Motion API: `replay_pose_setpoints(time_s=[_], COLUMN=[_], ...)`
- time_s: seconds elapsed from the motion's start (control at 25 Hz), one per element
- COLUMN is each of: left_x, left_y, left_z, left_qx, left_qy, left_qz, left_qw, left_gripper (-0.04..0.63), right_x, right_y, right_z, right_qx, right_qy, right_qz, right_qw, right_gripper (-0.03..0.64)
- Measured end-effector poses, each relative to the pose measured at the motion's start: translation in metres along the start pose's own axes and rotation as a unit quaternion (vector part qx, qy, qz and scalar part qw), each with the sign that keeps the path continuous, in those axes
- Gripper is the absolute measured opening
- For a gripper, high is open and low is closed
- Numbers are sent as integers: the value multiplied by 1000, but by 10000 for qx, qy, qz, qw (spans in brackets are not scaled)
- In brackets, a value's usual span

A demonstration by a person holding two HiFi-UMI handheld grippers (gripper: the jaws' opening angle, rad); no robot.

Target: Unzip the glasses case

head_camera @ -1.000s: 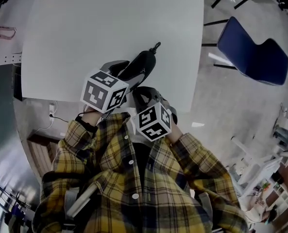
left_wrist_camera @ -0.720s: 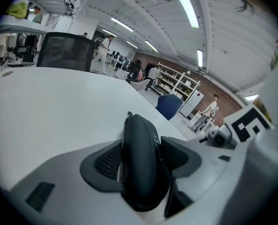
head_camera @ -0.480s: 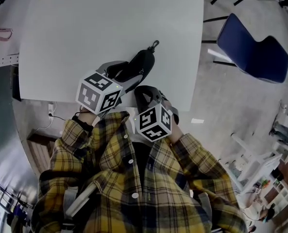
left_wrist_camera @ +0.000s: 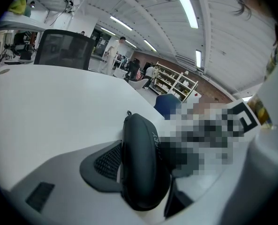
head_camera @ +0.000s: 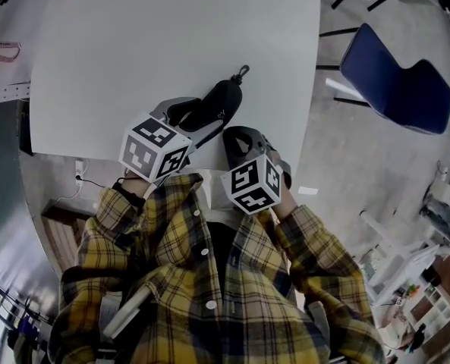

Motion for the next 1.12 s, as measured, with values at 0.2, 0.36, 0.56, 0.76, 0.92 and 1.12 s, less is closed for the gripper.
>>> replay_pose_setpoints(time_s=[0.2,0.36,0.56,0.76,0.92,1.12], left_x=[2,3,3,6,5,0], left_y=[2,1,2,5,6,3], left_z=[2,2,5,3,3,2], left_qx=[24,50,45,-72,-132,-182], left_qy=[0,-10,-64,-116,-176,-267], left_qz=[-11,-12,13,-120,-150,-63], left_qw=[10000,10000,10000,9998,9996,9995], left_gripper=[265,265,265,265,265,265], right_x=[23,43,58,79,94,94], right_y=[2,5,8,13,31,37], right_z=[0,0,-6,-13,-22,-33], right_qx=[-25,-92,-110,-101,-51,18], right_qy=[-71,-105,-112,-147,-201,-173], right_qz=[137,228,479,800,1004,1127], right_qw=[9999,9996,9987,9966,9947,9935], right_gripper=[0,0,0,0,0,0])
Point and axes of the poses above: the fingertips, and each gripper's own axes: z backward along the fingers, x to its right, y out of its top, the point moved 5 cm from there along z, backward along the fingers, and after that the axes turned 12 degrees about -y, right-handed, at the moved point
